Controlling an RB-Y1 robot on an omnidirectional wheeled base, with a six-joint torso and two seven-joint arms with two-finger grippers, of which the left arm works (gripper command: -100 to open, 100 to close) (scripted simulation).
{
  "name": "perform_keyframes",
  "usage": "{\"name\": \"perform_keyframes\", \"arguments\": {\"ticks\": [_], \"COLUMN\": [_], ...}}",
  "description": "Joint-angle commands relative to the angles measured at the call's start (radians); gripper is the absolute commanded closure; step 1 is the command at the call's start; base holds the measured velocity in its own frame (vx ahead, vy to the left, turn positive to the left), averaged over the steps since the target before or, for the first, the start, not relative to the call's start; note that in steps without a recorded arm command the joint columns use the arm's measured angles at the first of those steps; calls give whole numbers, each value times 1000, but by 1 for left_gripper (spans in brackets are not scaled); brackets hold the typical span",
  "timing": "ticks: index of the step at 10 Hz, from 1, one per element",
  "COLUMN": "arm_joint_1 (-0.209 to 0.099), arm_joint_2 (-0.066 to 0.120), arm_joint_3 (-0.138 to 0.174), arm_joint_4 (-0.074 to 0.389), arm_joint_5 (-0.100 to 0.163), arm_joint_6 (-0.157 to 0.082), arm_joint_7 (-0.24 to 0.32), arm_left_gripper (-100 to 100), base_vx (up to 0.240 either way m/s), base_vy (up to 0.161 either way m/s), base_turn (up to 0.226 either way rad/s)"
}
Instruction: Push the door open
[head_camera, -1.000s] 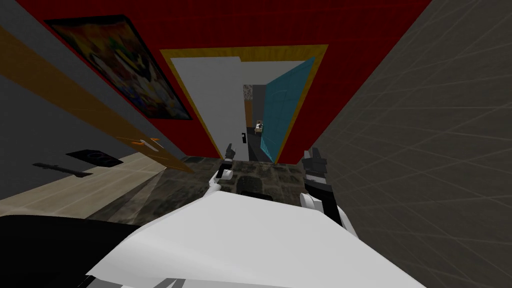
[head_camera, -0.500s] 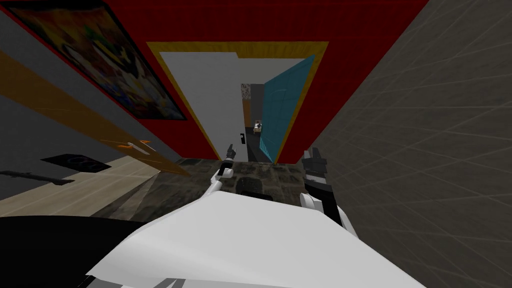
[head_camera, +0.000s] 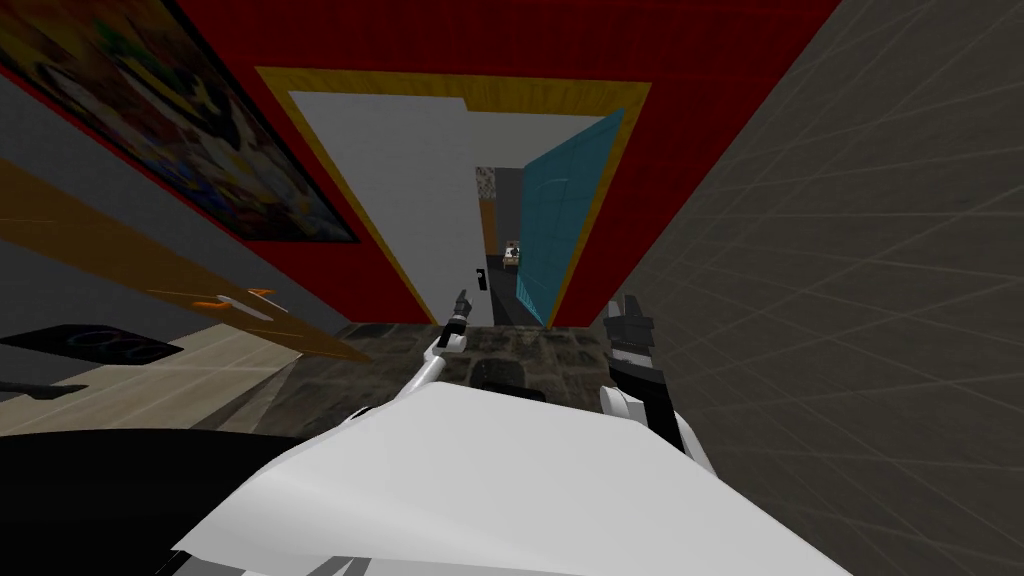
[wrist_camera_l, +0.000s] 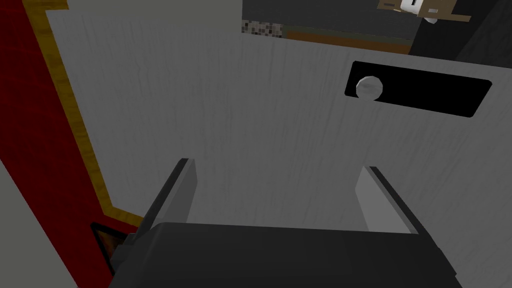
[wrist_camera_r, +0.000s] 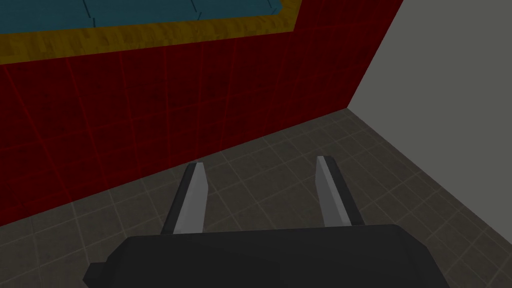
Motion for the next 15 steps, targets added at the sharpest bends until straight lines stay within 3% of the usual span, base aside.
{"name": "perform_keyframes", "arguments": {"ticks": [1,4,7,10,11,15], "arm_joint_1": [-10,-70,-88,-144,-144,-210], "arm_joint_2": [6,30,38,60,60,86], "arm_joint_3": [0,0,0,0,0,-1], "arm_joint_4": [30,135,177,275,281,407], "arm_joint_5": [6,34,43,69,69,101], "arm_joint_6": [1,3,4,7,7,10], "arm_joint_7": [0,-2,-3,-5,-5,-7], "arm_left_gripper": [-100,-100,-100,-100,-100,-100], "base_vx": [61,70,52,65,54,70], "base_vy": [35,33,32,37,41,42], "base_turn": [-20,-83,-33,-77,-35,-71]}}
